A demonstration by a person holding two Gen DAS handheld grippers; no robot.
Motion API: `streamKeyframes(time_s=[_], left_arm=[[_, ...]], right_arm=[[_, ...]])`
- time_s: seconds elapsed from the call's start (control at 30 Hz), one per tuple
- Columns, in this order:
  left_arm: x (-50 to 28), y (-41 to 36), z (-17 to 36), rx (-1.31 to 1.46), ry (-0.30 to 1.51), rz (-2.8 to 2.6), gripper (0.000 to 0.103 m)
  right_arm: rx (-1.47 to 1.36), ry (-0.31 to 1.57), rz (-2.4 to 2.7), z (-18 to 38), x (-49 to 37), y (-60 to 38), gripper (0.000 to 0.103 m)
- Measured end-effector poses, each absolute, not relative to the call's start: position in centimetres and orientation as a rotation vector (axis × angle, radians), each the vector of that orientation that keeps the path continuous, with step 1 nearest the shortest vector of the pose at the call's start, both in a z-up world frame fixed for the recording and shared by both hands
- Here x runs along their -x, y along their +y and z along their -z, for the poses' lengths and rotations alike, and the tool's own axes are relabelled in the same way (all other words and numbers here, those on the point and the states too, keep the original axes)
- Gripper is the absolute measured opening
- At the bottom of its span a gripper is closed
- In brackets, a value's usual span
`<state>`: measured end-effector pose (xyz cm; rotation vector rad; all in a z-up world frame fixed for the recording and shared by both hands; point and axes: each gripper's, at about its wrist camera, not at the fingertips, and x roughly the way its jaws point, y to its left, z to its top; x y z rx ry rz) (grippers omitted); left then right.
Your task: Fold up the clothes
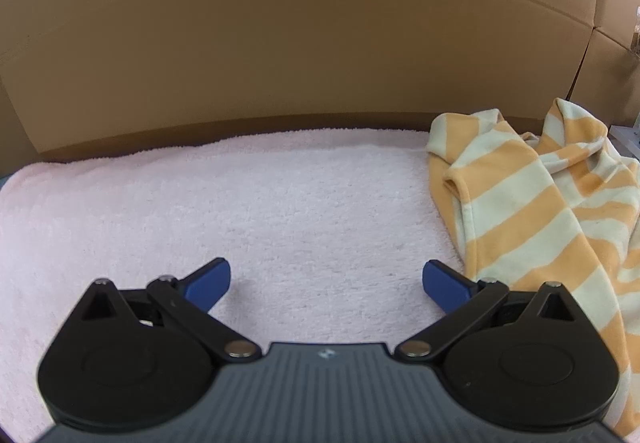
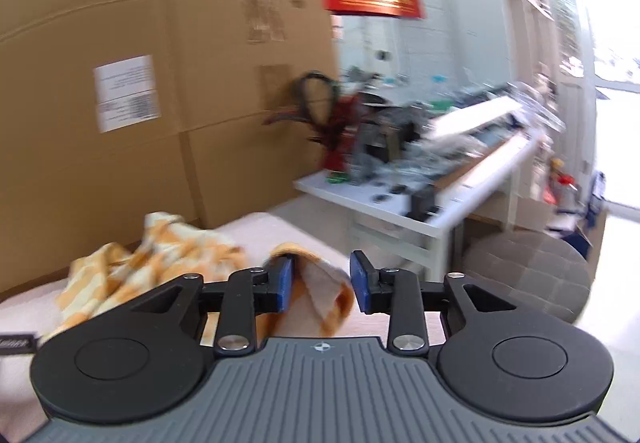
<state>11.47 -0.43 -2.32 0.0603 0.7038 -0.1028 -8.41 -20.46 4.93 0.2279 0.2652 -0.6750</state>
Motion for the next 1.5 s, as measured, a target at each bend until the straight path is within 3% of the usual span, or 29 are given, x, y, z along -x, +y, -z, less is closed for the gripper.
streamKeyframes(time_s=[0.17, 0.23, 0.3, 0.37, 0.4, 0.43, 0.57, 0.73, 0.8, 0.83, 0.9, 1.07, 1.23, 1.37, 1.4, 1.43, 1.47, 1.5], left_arm=[[-11.5, 0.1, 2.2, -0.035, 0.716, 0.102, 0.102], [-11.5, 0.4, 2.0, -0.021, 0.71, 0.093, 0.102], [-11.5, 0.8, 2.0, -0.001, 0.706, 0.079, 0.102], [-11.7, 1.0, 2.0, 0.019, 0.71, 0.074, 0.102], [-11.8, 1.1, 2.0, 0.028, 0.712, 0.073, 0.102], [-11.9, 1.1, 2.0, 0.035, 0.714, 0.073, 0.102], [-11.9, 0.7, 1.9, 0.022, 0.701, 0.066, 0.102], [-11.2, -0.1, 1.9, -0.031, 0.678, 0.079, 0.102], [-10.9, -0.5, 1.8, -0.054, 0.667, 0.091, 0.102], [-10.7, -0.7, 1.8, -0.064, 0.663, 0.094, 0.102], [-10.5, -1.1, 1.8, -0.083, 0.658, 0.1, 0.102], [-10.0, -2.1, 1.8, -0.12, 0.642, 0.115, 0.102], [-9.8, -2.1, 1.6, -0.118, 0.628, 0.136, 0.102], [-9.7, -1.8, 1.5, -0.097, 0.626, 0.169, 0.102], [-9.7, -1.8, 1.4, -0.091, 0.626, 0.177, 0.102], [-9.7, -1.7, 1.4, -0.086, 0.625, 0.185, 0.102], [-9.7, -1.7, 1.3, -0.08, 0.625, 0.193, 0.102], [-9.6, -1.6, 1.3, -0.075, 0.625, 0.201, 0.102]], right_arm=[[-0.143, 0.423, 0.263, -4.1, 4.2, -15.2, 0.052], [-0.113, 0.489, 0.137, -3.4, 3.0, -13.1, 0.064], [-0.012, 0.531, 0.119, -2.3, 2.3, -11.3, 0.063], [0.096, 0.555, 0.18, -1.4, 1.5, -10.0, 0.042], [0.095, 0.561, 0.207, -1.3, 1.3, -10.3, 0.013], [0.052, 0.565, 0.212, -1.5, 1.3, -11.1, 0.007], [-0.128, 0.463, 0.319, -3.5, 3.2, -14.9, 0.006], [-0.107, 0.282, 0.565, -6.4, 6.7, -17.3, 0.007], [-0.102, 0.267, 0.714, -6.6, 7.5, -18.5, 0.01], [-0.104, 0.279, 0.79, -6.6, 7.6, -19.0, 0.029], [-0.122, 0.301, 0.887, -6.3, 8.0, -20.0, 0.053], [-0.132, 0.196, 0.704, -6.7, 9.1, -17.5, 0.053], [0.031, 0.384, 0.341, -5.8, 4.0, -12.3, 0.057], [0.258, 0.453, 0.404, -3.1, -1.2, -9.5, 0.055], [0.28, 0.471, 0.424, -2.8, -2.2, -9.6, 0.046], [0.251, 0.485, 0.439, -2.7, -2.6, -10.2, 0.014], [0.223, 0.499, 0.454, -2.6, -3.1, -10.9, 0.001], [0.17, 0.5, 0.461, -2.7, -3.2, -11.7, 0.002]])
